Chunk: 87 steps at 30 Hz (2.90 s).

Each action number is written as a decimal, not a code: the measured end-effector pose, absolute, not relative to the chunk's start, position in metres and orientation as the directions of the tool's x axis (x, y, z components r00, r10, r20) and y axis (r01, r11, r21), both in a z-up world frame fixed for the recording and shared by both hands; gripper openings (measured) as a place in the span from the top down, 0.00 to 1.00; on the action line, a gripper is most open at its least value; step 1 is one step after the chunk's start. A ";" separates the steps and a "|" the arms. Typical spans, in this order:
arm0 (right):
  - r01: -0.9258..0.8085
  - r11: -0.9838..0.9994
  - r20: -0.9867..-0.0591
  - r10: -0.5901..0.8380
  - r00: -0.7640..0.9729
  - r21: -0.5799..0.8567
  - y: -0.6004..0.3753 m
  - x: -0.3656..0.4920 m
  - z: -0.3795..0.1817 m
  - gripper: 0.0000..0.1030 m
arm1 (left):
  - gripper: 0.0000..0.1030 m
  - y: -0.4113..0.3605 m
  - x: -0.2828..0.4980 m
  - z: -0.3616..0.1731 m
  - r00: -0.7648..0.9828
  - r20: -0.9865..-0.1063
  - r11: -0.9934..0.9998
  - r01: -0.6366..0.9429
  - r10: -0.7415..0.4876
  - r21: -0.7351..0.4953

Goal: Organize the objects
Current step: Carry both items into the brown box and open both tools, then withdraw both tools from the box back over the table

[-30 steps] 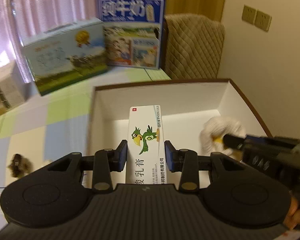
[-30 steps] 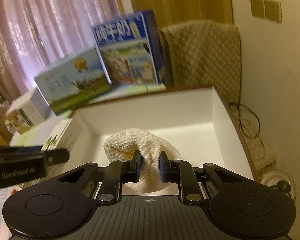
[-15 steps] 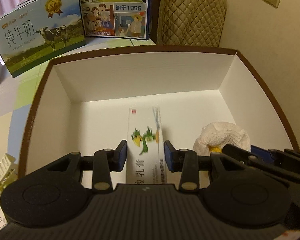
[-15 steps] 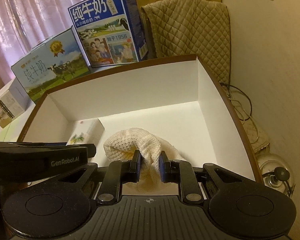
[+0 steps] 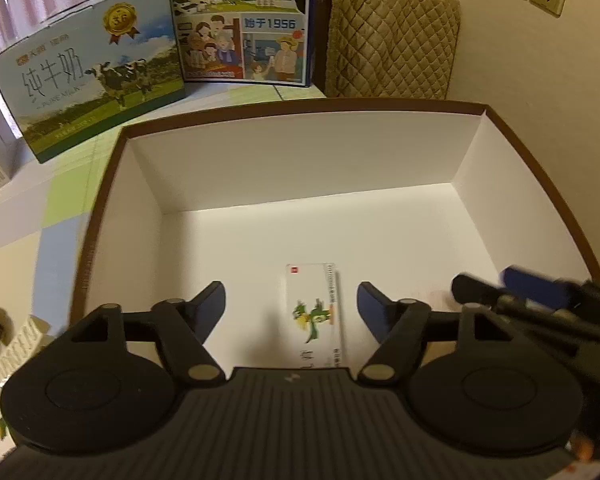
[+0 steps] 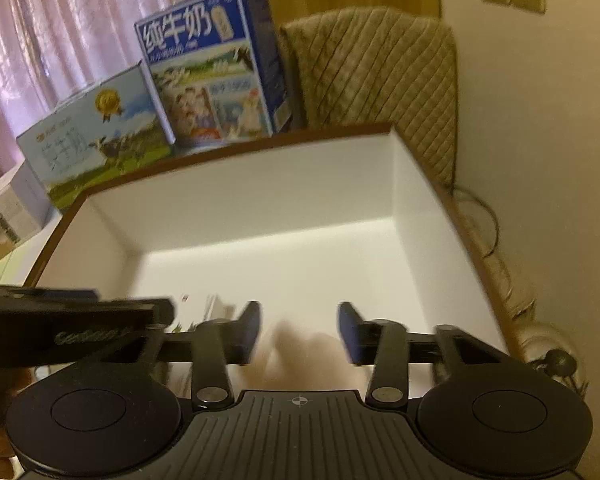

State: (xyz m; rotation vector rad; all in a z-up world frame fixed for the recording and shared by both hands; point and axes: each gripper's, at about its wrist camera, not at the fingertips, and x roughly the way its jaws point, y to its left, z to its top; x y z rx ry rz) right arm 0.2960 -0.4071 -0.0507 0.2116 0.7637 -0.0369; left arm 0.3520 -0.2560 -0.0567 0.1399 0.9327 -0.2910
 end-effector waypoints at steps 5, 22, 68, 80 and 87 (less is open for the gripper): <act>0.126 0.964 -0.685 0.072 0.725 0.235 -0.416 0.294 -0.049 0.43 | 0.25 -0.246 0.349 -0.049 0.568 -0.804 0.953 0.302 -0.173 0.009; -0.009 0.975 -0.580 0.140 0.802 0.224 -0.376 0.257 -0.003 0.42 | 0.23 -0.172 0.309 0.003 0.632 -0.748 0.966 0.254 -0.204 -0.050; -0.516 0.808 -0.674 0.552 0.491 0.286 -0.173 0.228 -0.051 0.42 | 0.17 0.076 0.172 -0.027 0.630 -0.777 0.995 -0.083 0.005 -0.061; -0.532 0.806 -0.711 0.533 0.459 0.262 -0.149 0.243 -0.080 0.42 | 0.17 0.097 0.188 -0.063 0.593 -0.805 0.992 -0.108 0.011 -0.066; -0.507 0.829 -0.763 0.481 0.432 0.236 -0.148 0.250 -0.093 0.42 | 0.17 0.101 0.194 -0.080 0.573 -0.819 0.994 -0.083 -0.010 -0.070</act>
